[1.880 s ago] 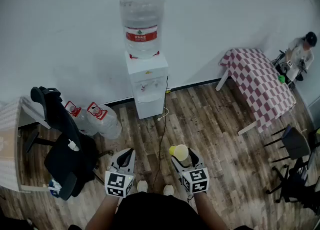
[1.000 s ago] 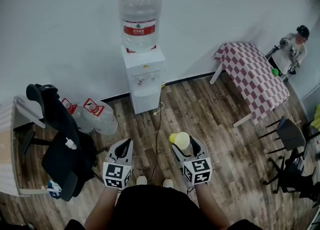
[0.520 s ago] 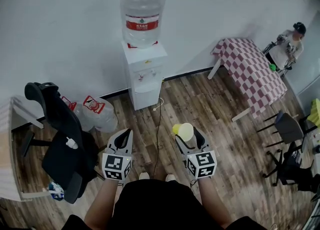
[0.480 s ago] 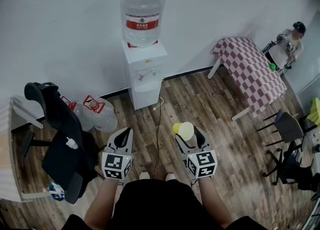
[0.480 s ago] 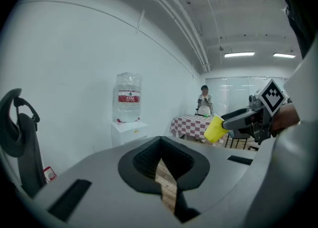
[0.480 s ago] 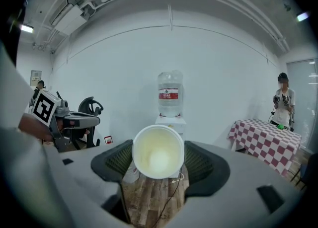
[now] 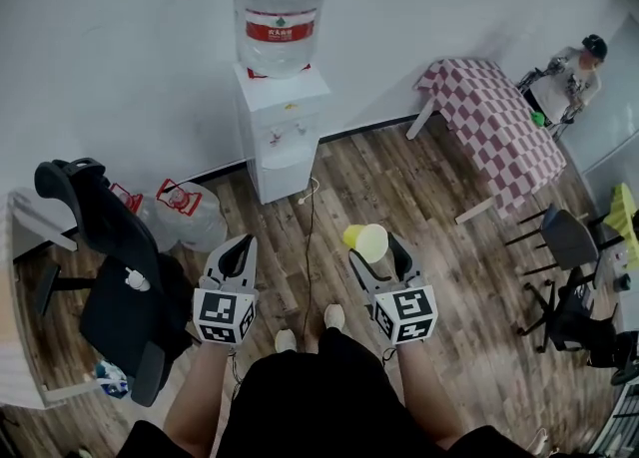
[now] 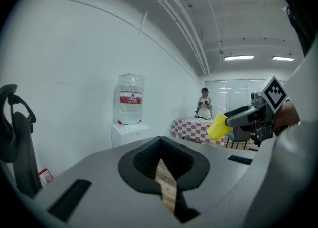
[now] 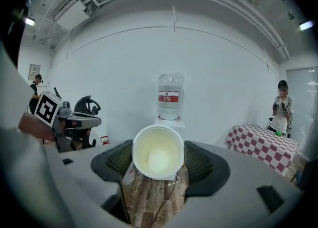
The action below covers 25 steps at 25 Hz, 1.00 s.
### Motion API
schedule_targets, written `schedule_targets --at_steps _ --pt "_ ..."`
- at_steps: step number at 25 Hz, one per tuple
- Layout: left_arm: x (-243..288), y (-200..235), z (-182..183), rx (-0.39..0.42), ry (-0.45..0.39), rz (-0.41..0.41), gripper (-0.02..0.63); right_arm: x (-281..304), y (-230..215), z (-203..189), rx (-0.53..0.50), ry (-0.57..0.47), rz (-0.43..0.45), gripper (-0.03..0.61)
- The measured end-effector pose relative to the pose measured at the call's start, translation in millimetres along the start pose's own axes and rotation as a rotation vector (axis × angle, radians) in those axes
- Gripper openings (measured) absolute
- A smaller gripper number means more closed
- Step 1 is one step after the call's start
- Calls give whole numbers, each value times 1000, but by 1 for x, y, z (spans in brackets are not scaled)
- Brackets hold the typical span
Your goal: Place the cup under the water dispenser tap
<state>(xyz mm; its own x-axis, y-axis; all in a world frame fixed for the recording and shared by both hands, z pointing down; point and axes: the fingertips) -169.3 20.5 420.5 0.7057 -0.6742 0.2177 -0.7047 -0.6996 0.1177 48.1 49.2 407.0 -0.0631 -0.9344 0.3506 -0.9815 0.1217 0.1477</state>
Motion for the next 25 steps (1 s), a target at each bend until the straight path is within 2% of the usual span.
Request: schedule_targets --at_steps 7,13,19,25 --pt "29 1 -8 -18 31 9 14 30 -16 -10 14 30 21 336" --pt "70 4 3 4 51 36 14 67 -46 -9 26 31 58 336" --pt "112 6 25 13 42 94 14 106 -74 3 10 15 135 336" --pt "142 -4 27 5 61 154 14 133 -96 0 6 12 214 336"
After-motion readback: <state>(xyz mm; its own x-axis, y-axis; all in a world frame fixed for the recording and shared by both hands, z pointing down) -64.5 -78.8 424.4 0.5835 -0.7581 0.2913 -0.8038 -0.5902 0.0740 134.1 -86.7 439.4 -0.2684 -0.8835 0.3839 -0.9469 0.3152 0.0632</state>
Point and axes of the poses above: the fingertips, and each gripper's own axes: x forward along the fingers, y to its left, z out of its top, and after that the axes turned 14 degrees about -z, right-handed
